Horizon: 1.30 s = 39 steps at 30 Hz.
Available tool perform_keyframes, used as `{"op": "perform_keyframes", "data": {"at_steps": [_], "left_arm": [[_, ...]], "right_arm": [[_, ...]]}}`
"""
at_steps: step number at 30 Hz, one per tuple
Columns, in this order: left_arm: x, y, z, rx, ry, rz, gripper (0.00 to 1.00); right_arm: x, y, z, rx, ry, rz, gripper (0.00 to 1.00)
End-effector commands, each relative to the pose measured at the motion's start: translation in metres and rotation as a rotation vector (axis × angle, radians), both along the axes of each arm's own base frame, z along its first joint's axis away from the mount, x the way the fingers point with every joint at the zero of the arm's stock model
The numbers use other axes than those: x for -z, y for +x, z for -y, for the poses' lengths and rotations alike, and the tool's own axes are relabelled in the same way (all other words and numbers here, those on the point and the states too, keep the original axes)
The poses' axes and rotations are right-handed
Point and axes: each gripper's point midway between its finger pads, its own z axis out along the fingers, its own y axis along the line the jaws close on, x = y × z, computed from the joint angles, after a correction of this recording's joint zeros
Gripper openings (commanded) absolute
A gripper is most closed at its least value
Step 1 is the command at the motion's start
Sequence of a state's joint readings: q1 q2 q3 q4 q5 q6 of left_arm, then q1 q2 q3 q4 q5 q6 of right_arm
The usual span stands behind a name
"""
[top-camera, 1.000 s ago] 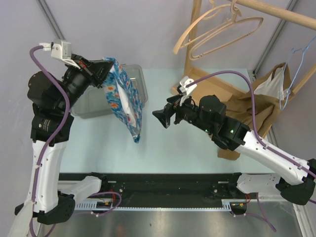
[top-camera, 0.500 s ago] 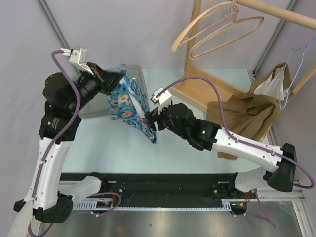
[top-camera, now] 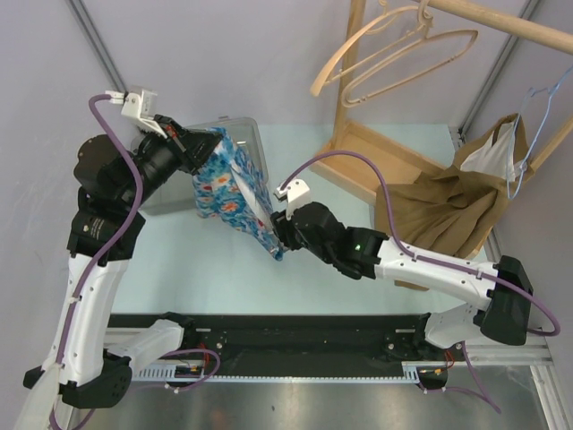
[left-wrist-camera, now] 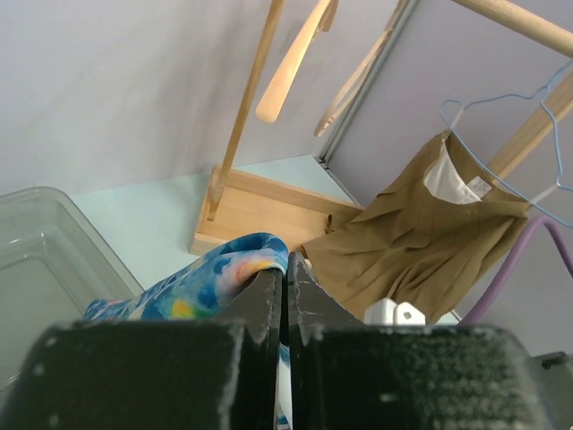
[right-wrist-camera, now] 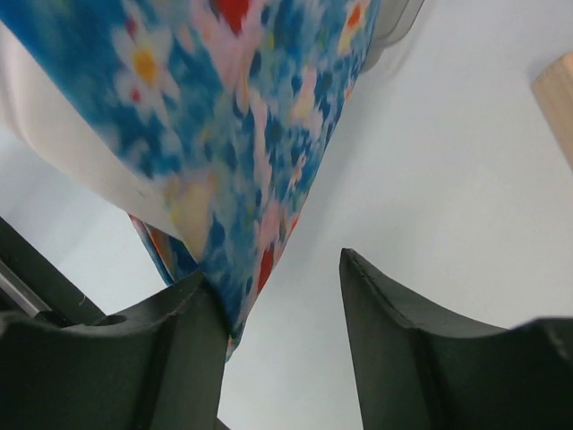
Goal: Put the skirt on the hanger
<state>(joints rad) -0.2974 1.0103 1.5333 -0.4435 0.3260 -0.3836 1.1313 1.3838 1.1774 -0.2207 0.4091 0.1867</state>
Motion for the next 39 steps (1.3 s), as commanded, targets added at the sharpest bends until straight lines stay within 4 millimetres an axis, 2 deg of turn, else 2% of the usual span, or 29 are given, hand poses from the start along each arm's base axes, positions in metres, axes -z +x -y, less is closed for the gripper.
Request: {"op": "perform_keyframes", "data": {"at_steps": [1,6,8,9,10,13,14,17,18,19,21,22,23,25,27,28,29,30,31,33,34,36,37,39], "left_arm": [[-0.026,-0.005,-0.011,-0.060,-0.020,0.074,0.00],[-0.025,-0.003,-0.016,-0.087,-0.018,0.068,0.00],[-0.024,-0.004,-0.015,-0.081,-0.017,0.064,0.00],[-0.023,-0.005,-0.014,-0.075,-0.017,0.059,0.00],[-0.020,-0.005,-0.013,-0.069,-0.014,0.054,0.00],[-0.009,-0.008,-0.009,-0.037,0.004,0.033,0.00],[-0.005,-0.011,-0.009,-0.031,0.010,0.026,0.00],[0.025,-0.013,-0.004,0.002,0.056,-0.043,0.00],[0.032,-0.017,-0.004,0.013,0.065,-0.058,0.00],[0.050,-0.017,-0.002,0.028,0.081,-0.094,0.00],[0.062,-0.024,-0.001,0.048,0.087,-0.113,0.00],[0.075,-0.025,0.001,0.058,0.094,-0.143,0.00],[0.080,-0.028,0.002,0.074,0.096,-0.152,0.00],[0.096,-0.030,0.003,0.081,0.103,-0.196,0.00],[0.106,-0.033,0.006,0.099,0.091,-0.226,0.00],[0.124,-0.031,0.008,0.106,0.091,-0.267,0.00],[0.134,-0.032,0.009,0.113,0.085,-0.290,0.00],[0.143,-0.032,0.011,0.116,0.067,-0.317,0.00],[0.166,-0.033,0.012,0.120,0.064,-0.360,0.00],[0.184,-0.031,0.015,0.122,0.037,-0.392,0.00],[0.209,-0.032,0.015,0.119,0.042,-0.448,0.00],[0.229,-0.032,0.018,0.133,0.031,-0.495,0.00],[0.253,-0.033,0.018,0.127,0.039,-0.549,0.02],[0.274,-0.033,0.019,0.128,0.043,-0.599,0.15]], "right_arm": [[0.027,-0.010,0.002,0.016,-0.001,-0.080,0.52],[0.044,-0.019,0.012,0.035,0.019,-0.131,0.47],[0.044,-0.018,0.015,0.049,0.019,-0.122,0.33],[0.041,-0.016,0.017,0.056,0.021,-0.111,0.22],[0.036,-0.012,0.021,0.080,0.024,-0.090,0.02],[0.006,-0.006,0.038,0.124,0.070,-0.022,0.00],[-0.014,-0.003,0.048,0.142,0.115,0.008,0.00],[-0.050,0.005,0.077,0.187,0.174,0.067,0.00],[-0.075,0.005,0.094,0.202,0.219,0.102,0.00],[-0.087,0.006,0.101,0.199,0.242,0.111,0.00],[-0.117,0.010,0.126,0.228,0.287,0.144,0.00],[-0.125,0.010,0.132,0.225,0.289,0.158,0.00],[-0.134,0.011,0.138,0.231,0.296,0.167,0.00],[-0.141,0.014,0.146,0.238,0.287,0.155,0.00],[-0.128,0.014,0.142,0.223,0.256,0.111,0.00],[-0.115,0.017,0.137,0.225,0.236,0.070,0.00],[-0.101,0.019,0.132,0.227,0.211,0.030,0.00],[-0.084,0.017,0.130,0.228,0.171,-0.019,0.00],[-0.060,0.021,0.124,0.239,0.124,-0.072,0.00],[-0.034,0.020,0.120,0.260,0.102,-0.135,0.00],[-0.008,0.020,0.118,0.269,0.063,-0.177,0.00],[0.009,0.021,0.115,0.283,0.064,-0.214,0.00],[0.017,0.021,0.115,0.285,0.053,-0.226,0.00],[0.036,0.020,0.110,0.278,0.032,-0.259,0.00]]}}
